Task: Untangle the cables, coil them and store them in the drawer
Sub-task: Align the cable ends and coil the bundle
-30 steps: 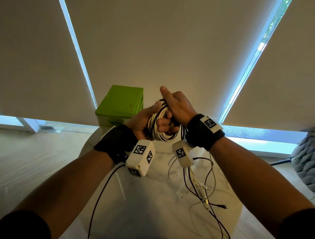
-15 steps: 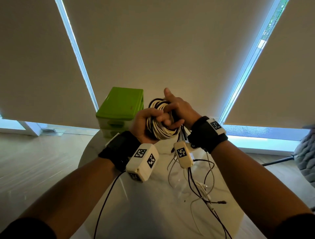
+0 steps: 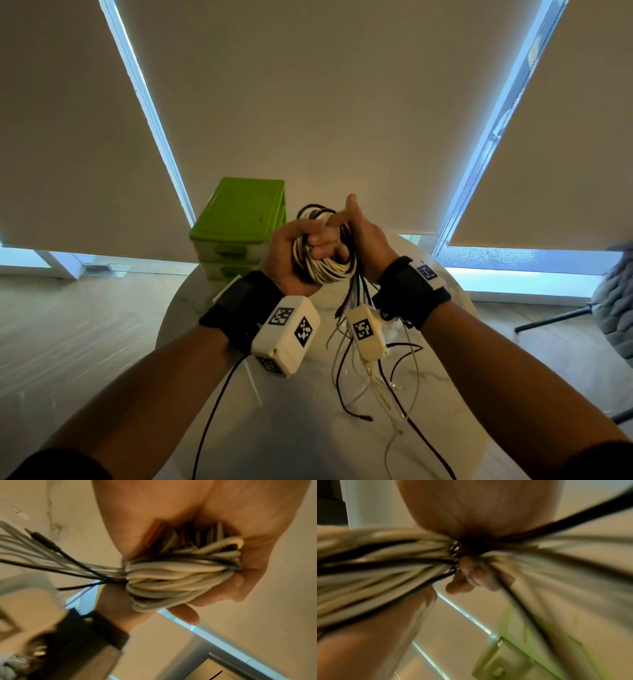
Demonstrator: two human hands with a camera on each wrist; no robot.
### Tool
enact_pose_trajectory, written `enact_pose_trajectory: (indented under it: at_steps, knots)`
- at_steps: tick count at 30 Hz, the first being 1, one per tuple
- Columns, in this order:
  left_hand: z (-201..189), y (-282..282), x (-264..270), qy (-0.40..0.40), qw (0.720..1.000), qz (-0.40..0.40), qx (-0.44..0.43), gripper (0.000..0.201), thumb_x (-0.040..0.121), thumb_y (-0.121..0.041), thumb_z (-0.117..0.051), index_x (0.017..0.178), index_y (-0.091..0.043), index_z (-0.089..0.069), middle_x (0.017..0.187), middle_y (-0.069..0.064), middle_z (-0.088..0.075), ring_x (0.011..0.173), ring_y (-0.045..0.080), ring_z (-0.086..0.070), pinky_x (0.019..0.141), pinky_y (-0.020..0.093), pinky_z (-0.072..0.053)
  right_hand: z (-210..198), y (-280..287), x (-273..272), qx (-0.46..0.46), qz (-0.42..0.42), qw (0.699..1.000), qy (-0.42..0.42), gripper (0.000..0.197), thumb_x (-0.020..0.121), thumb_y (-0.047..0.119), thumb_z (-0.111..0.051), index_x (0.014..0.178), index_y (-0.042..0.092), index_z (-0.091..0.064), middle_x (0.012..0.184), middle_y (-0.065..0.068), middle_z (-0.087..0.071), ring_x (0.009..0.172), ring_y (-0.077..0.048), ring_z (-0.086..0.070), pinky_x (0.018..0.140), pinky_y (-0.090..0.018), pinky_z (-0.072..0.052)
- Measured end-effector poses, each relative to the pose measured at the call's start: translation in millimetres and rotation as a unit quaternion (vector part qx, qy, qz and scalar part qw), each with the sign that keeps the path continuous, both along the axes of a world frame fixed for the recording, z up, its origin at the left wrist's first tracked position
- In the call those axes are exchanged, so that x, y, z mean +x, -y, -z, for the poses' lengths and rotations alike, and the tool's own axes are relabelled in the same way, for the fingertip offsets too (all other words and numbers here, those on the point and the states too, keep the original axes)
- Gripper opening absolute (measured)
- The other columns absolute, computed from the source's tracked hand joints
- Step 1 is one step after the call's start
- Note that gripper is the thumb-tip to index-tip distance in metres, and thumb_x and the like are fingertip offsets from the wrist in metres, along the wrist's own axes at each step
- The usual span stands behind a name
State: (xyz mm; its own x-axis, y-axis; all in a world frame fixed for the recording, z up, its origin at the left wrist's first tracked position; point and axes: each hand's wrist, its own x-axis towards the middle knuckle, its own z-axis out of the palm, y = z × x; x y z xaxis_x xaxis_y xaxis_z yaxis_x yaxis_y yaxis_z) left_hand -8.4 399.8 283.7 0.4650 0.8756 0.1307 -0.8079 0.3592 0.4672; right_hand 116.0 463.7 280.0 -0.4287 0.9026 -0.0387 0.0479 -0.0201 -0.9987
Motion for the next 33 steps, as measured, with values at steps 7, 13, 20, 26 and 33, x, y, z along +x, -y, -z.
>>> enact_pose_trajectory:
  at_steps: [7,13,20,26,33]
  knots:
    - [-16.9,-14.1,-15.5,-0.017,0.993,-0.117,0.011,0.074,0.062,-0.006,-0.076,0.129,0.009,-0.048,0.051,-0.005,-0.050,0.051,0.009,-0.055,0.093,0.036,-0.051,18.4,21.9,0.1,0.018,-0.002,1.000,0.017,0.065,0.098,0.057,-0.014,0.079,0.010,-0.054,0.066,-0.005,-0.054,0.052,-0.018,-0.047,0.048,-0.026,-0.040]
    - [-27.9,-28.3,-18.6,-0.033,0.978,-0.204,0.021,0.068,0.064,-0.007,-0.075,0.125,0.007,-0.049,0.051,-0.004,-0.055,0.081,0.022,-0.070,0.098,0.040,-0.049,25.5,25.5,-1.8,-0.085,-0.043,0.992,-0.084,0.022,0.103,0.021,-0.039,0.098,0.010,-0.058,0.065,-0.005,-0.044,0.054,-0.015,-0.048,0.054,-0.027,-0.047]
    - [-23.1,-30.9,-17.6,-0.118,0.949,-0.292,-0.025,0.045,0.091,-0.010,-0.046,0.133,0.004,-0.045,0.051,-0.005,-0.051,0.078,0.018,-0.069,0.107,0.039,-0.041,20.6,34.0,-7.5,-0.203,-0.065,0.971,-0.107,0.022,0.098,0.024,-0.048,0.081,0.011,-0.051,0.071,-0.004,-0.045,0.062,-0.013,-0.054,0.055,-0.026,-0.052]
    - [-11.5,-33.5,-19.6,-0.225,0.907,-0.353,-0.038,0.049,0.091,-0.010,-0.055,0.138,0.001,-0.044,0.058,-0.004,-0.052,0.064,0.014,-0.063,0.105,0.036,-0.041,21.7,42.3,-20.5,-0.201,-0.059,0.978,-0.022,0.029,0.101,0.029,-0.045,0.080,0.010,-0.048,0.050,0.001,-0.045,0.039,-0.012,-0.047,0.043,-0.022,-0.043]
    - [-5.9,-25.8,-5.2,-0.535,0.737,-0.405,0.083,0.058,0.085,-0.017,-0.067,0.139,-0.015,-0.046,0.068,-0.004,-0.071,0.080,0.011,-0.069,0.088,0.024,-0.049,6.6,43.1,-12.2,0.017,-0.136,0.952,0.273,0.015,0.096,0.014,-0.048,0.096,0.001,-0.055,0.069,-0.009,-0.051,0.048,-0.016,-0.047,0.046,-0.027,-0.044]
